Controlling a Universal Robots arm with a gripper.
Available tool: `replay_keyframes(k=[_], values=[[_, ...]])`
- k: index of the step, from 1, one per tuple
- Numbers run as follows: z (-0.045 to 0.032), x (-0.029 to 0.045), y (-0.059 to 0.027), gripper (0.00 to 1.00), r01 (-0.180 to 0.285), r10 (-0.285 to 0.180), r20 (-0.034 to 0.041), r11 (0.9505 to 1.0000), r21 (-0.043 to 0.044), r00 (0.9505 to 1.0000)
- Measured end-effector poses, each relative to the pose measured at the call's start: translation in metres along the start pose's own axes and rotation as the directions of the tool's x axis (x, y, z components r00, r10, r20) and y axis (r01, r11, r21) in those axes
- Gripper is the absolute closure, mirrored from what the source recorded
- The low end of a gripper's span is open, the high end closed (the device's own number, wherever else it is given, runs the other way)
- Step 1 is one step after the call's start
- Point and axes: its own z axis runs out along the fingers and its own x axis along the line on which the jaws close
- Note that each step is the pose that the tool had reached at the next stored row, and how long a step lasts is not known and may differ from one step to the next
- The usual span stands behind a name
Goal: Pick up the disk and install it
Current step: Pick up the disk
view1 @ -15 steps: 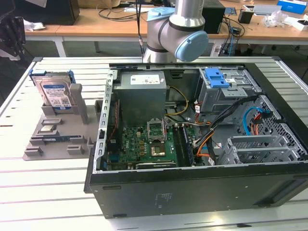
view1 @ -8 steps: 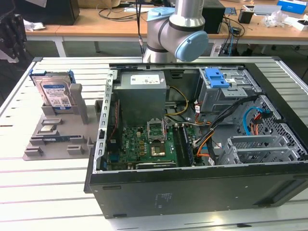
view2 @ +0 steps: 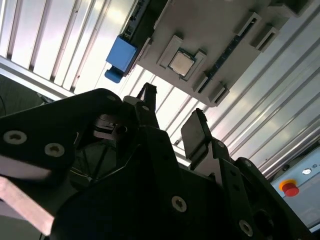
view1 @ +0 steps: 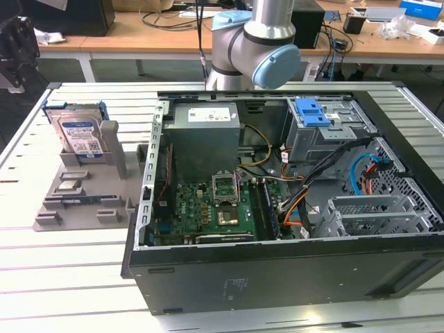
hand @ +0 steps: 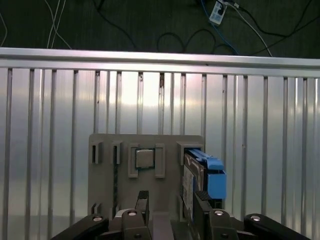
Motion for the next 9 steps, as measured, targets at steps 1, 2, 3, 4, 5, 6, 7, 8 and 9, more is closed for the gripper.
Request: replay_keyframes(k=[1,2,3,4,5,6,7,8,9], values=[[0.0,0.0,0.0,0.52,-0.002,0.002,-0.0003,1.0,0.0001,1.0],[0.0,0.0,0.0,0.52,-0.008,0.008,-0.0002,1.0,0.0002,1.0],[0.0001,0.0,-0.0001,0.52,-0.031,0.031,0.0003,0.9995,0.0008,0.9995],[0.0,-0.0001,0.0,0.52,-0.044,0.044,0.0006,0.999,0.001,0.999],[0.0,-0.0001,-0.0001,0.52,-0.049,0.049,0.0005,0.9988,0.0011,0.9988],[0.0,0.0,-0.0001,0.52,-0.049,0.049,0.0004,0.9988,0.0011,0.9988],[0.0,0.0,-0.0001,0.52,-0.049,0.049,0.0004,0.9988,0.0012,0.9988],[0.0,0.0,-0.0001,0.52,-0.049,0.049,0.0003,0.9988,0.0011,0.9988],[0.0,0.0,-0.0002,0.52,-0.049,0.049,0.0004,0.9988,0.0011,0.9988]])
